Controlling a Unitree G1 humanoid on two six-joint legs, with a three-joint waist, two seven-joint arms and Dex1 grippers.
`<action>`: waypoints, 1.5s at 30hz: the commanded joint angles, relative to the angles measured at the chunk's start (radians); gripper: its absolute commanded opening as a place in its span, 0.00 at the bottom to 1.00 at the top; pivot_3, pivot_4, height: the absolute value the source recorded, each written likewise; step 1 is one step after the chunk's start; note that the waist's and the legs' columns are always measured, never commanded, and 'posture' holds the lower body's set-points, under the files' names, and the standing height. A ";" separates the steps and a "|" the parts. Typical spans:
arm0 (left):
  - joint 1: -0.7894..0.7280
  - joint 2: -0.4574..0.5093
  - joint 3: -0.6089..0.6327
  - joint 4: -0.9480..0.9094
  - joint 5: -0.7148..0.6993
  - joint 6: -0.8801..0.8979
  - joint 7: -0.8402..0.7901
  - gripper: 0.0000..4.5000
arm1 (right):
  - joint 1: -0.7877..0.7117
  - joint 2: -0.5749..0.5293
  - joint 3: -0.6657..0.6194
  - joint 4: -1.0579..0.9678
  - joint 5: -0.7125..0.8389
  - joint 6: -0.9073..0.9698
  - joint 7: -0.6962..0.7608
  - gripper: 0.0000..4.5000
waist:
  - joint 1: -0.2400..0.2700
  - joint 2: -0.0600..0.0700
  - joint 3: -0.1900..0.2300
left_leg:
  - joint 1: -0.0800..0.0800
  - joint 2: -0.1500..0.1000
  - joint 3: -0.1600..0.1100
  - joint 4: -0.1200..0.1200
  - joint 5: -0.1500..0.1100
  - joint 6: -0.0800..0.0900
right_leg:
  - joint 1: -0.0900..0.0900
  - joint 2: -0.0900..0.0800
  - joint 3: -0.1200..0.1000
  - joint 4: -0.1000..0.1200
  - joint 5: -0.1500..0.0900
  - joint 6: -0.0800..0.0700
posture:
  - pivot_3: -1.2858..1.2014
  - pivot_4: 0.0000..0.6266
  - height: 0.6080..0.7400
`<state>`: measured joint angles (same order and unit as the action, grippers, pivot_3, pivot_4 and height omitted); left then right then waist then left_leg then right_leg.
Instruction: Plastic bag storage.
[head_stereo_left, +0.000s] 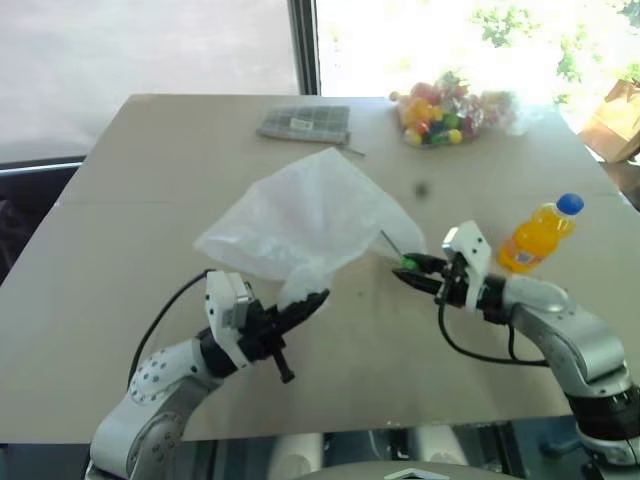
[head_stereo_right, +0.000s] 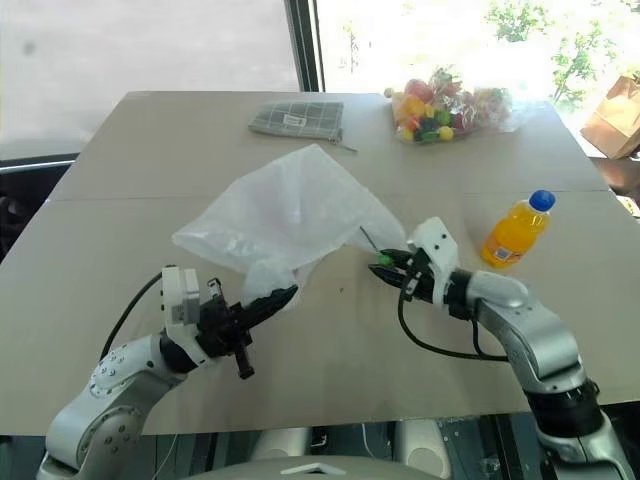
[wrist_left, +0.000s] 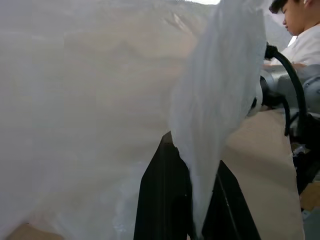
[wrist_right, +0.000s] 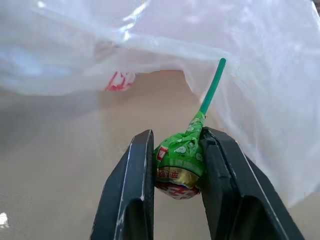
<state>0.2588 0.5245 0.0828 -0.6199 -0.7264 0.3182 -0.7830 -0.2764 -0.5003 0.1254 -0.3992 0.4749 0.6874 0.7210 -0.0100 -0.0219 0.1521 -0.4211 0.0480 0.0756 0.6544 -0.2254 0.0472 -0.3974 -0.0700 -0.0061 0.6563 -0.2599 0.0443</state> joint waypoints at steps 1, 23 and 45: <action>0.009 -0.010 -0.009 -0.055 0.011 -0.027 0.005 0.00 | -0.072 0.040 0.039 0.044 0.017 0.031 0.013 0.17 | 0.002 0.000 0.000 | 0.000 0.000 0.000 -0.001 0.000 0.000 | 0.000 0.000 0.000 0.000 0.000 0.000 | 0.52 0.24 1.00; 0.068 -0.082 0.030 -0.064 -0.049 -0.069 0.030 0.00 | -0.195 0.125 0.053 0.131 0.033 0.044 -0.014 0.17 | -0.001 0.002 0.001 | -0.004 0.000 -0.001 -0.002 0.000 0.000 | -0.003 0.002 -0.002 -0.002 0.000 0.000 | 0.52 0.24 1.00; -0.061 -0.136 0.042 0.036 -0.043 -0.096 0.054 0.00 | -0.468 0.529 0.070 0.575 -0.233 -0.390 -0.179 0.99 | -0.002 0.003 0.002 | -0.010 0.002 -0.001 -0.002 0.003 -0.005 | -0.012 0.008 0.001 0.006 0.002 0.004 | 0.52 0.24 1.00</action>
<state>0.2047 0.3935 0.0918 -0.5747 -0.7399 0.2313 -0.7343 -0.7679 0.0544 0.2230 0.1987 0.2371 0.2953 0.5369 -0.0119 -0.0192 0.1537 -0.4316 0.0497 0.0743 0.6525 -0.2223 0.0425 -0.4090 -0.0632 -0.0058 0.6618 -0.2574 0.0478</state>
